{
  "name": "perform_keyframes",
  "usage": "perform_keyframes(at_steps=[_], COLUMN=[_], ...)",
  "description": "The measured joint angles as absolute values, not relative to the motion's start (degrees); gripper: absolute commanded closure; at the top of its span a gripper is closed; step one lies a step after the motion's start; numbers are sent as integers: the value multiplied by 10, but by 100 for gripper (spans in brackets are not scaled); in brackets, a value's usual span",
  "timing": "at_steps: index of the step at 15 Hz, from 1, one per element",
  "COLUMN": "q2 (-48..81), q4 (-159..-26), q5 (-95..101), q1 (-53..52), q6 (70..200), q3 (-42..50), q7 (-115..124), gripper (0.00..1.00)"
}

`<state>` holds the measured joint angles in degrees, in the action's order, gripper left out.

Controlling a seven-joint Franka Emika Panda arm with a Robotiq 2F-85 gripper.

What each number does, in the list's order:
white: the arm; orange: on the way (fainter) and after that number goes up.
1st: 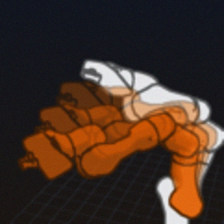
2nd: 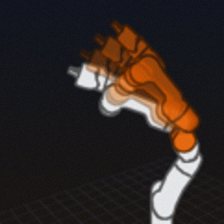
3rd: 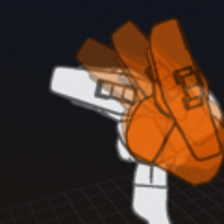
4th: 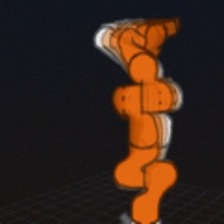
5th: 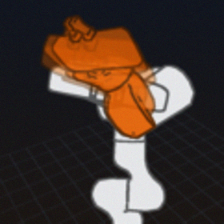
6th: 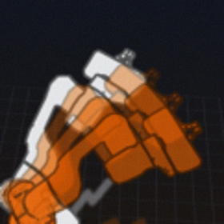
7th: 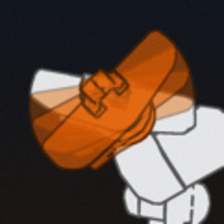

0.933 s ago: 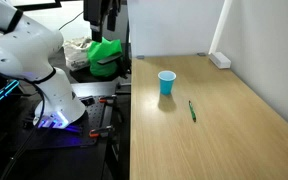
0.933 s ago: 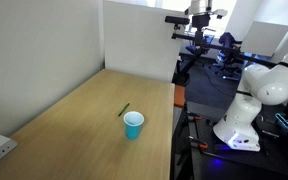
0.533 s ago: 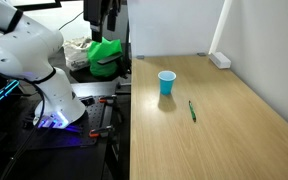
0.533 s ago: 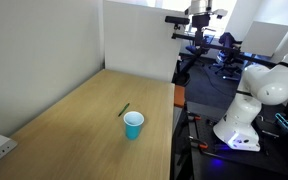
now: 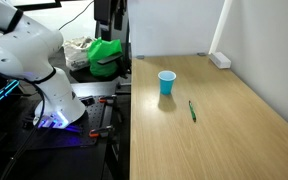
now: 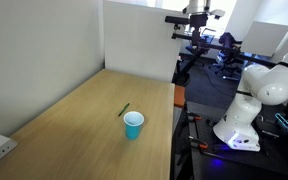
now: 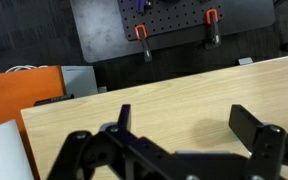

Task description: Put the green pen inside the light blue cup

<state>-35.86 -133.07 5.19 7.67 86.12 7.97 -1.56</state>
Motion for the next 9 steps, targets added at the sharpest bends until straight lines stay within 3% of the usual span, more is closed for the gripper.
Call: perform_keyframes(at_steps=[9], q2=[-317], q4=[-1331], q5=[9], q1=[74], q6=[951], q3=[45], q7=[75], gripper=[0])
